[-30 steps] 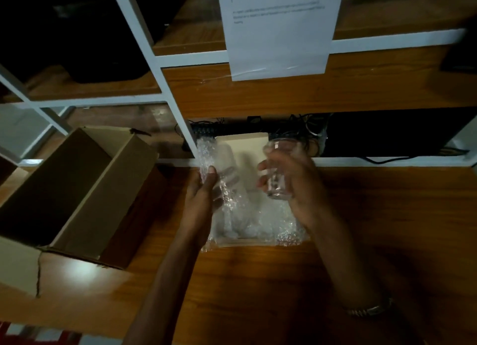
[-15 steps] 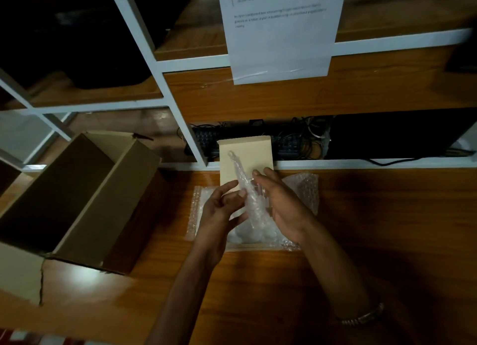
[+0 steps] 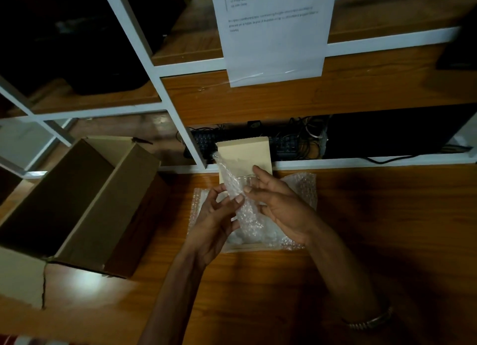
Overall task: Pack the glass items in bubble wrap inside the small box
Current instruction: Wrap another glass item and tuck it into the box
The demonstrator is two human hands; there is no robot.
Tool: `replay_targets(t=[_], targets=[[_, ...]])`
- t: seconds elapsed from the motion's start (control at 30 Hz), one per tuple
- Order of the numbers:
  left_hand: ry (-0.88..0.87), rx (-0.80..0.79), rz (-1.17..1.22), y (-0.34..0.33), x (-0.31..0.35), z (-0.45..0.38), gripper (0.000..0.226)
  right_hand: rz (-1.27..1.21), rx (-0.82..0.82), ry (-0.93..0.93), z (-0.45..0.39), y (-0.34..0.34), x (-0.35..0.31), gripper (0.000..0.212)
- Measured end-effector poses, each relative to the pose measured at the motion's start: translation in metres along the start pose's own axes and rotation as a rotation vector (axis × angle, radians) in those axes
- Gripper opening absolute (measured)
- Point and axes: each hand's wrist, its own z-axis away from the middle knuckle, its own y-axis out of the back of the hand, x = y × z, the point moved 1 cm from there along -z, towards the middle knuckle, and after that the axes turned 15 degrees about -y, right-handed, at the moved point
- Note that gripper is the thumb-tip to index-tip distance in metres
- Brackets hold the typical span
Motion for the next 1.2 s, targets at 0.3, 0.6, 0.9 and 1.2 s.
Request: replay_targets(t=[0.3, 0.6, 0.9, 1.2], targets=[[-0.067, 0.062, -0.056, 0.007, -0.008, -0.003, 0.082, 0.35, 0.214, 0.131, 0.007, 0.016, -0.011, 0.038], [-0.098, 0.004, 0.329, -0.002, 0.008, 0.005, 0.079, -0.32, -0.031, -0.284, -0.018, 0.044, 0.02, 0.062], [-0.074, -0.065, 0.487, 0.001, 0.002, 0.007, 0.099, -0.425, -0.179, -0.386, -0.026, 0.042, 0.023, 0.093], [-0.074, 0.11, -0.275, 0.002, -0.003, -0.003, 0.06, -0.139, 0.075, 0.01, 0.001, 0.06, -0.003, 0.023]])
